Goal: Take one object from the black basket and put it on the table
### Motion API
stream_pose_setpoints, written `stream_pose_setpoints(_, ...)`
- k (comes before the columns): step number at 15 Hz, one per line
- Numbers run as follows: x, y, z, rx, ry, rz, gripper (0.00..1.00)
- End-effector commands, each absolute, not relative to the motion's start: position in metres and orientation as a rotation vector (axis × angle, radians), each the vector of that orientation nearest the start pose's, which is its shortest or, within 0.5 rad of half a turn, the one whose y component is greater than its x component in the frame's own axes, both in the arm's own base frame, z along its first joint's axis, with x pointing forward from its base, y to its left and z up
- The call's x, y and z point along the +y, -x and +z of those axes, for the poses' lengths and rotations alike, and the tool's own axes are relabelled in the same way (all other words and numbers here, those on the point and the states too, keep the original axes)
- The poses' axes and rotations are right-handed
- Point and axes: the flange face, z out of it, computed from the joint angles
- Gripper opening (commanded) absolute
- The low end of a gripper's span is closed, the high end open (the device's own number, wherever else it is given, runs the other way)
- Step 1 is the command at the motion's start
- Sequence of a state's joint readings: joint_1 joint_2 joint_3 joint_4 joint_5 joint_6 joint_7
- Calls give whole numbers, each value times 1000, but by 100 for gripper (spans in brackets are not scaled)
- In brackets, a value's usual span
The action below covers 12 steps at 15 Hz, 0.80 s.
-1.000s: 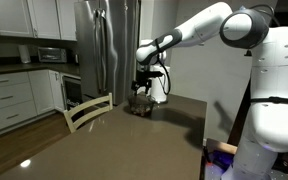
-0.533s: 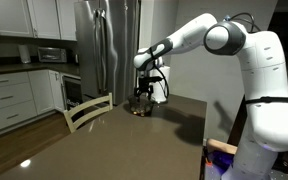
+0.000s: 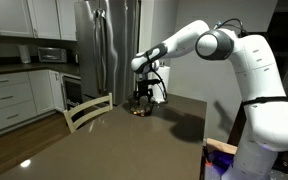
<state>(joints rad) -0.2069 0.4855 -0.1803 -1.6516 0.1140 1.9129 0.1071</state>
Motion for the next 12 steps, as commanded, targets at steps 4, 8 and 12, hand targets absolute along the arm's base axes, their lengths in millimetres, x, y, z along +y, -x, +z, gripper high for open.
stream_pose_setpoints(4,-213,-627,323,781,2959,264,100)
stream_pose_setpoints(8,-211,-622,321,765,2976,287,100)
stream_pose_setpoints(12,-218,-624,309,783,2966,290,100)
